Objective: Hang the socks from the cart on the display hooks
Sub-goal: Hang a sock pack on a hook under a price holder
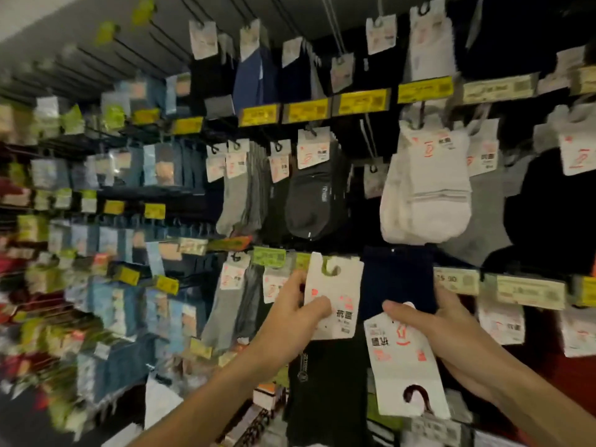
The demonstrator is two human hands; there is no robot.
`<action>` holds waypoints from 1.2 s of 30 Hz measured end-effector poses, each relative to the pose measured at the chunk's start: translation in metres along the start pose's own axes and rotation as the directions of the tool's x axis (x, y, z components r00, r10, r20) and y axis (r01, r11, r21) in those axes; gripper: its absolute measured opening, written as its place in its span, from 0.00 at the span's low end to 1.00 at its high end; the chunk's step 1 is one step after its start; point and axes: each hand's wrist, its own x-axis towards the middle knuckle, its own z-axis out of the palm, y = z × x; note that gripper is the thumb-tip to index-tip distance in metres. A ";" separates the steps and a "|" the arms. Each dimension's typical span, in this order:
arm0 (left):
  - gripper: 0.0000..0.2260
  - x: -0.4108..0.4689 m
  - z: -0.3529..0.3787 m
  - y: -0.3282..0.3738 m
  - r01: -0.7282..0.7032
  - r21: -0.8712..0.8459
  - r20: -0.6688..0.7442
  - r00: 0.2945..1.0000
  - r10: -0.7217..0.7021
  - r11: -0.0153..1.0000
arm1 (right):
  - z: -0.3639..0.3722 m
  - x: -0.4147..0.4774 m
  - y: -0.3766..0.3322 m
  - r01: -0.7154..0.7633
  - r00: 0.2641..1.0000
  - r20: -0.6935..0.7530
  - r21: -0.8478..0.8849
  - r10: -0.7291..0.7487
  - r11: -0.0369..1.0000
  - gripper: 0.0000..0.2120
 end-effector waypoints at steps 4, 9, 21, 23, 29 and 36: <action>0.09 -0.011 -0.028 -0.039 0.079 -0.088 0.009 0.997 -0.078 0.993 | 0.044 0.005 0.037 -0.078 0.995 -0.067 -0.007 0.078 0.997 0.16; 0.10 -0.017 -0.047 -0.091 0.212 -0.124 0.039 0.977 -0.208 0.969 | 0.077 0.007 0.089 -0.201 0.968 -0.149 0.018 0.201 0.979 0.17; 0.04 0.059 -0.092 -0.163 0.300 -0.190 -0.135 0.935 -0.328 0.935 | 0.107 0.072 0.139 -0.202 0.971 -0.151 -0.093 0.187 0.975 0.19; 0.07 0.084 -0.099 -0.163 0.242 -0.155 -0.181 0.946 -0.269 0.958 | 0.108 0.088 0.139 -0.164 0.978 -0.142 -0.078 0.151 0.983 0.18; 0.14 0.136 -0.110 -0.167 0.003 -0.060 -0.198 0.980 -0.015 0.998 | 0.109 0.122 0.134 -0.079 0.991 -0.116 -0.065 0.071 0.995 0.17; 0.09 0.143 -0.117 -0.167 -0.293 -0.008 -0.232 0.930 0.283 0.956 | 0.116 0.136 0.129 -0.013 0.995 -0.098 -0.083 0.005 0.996 0.17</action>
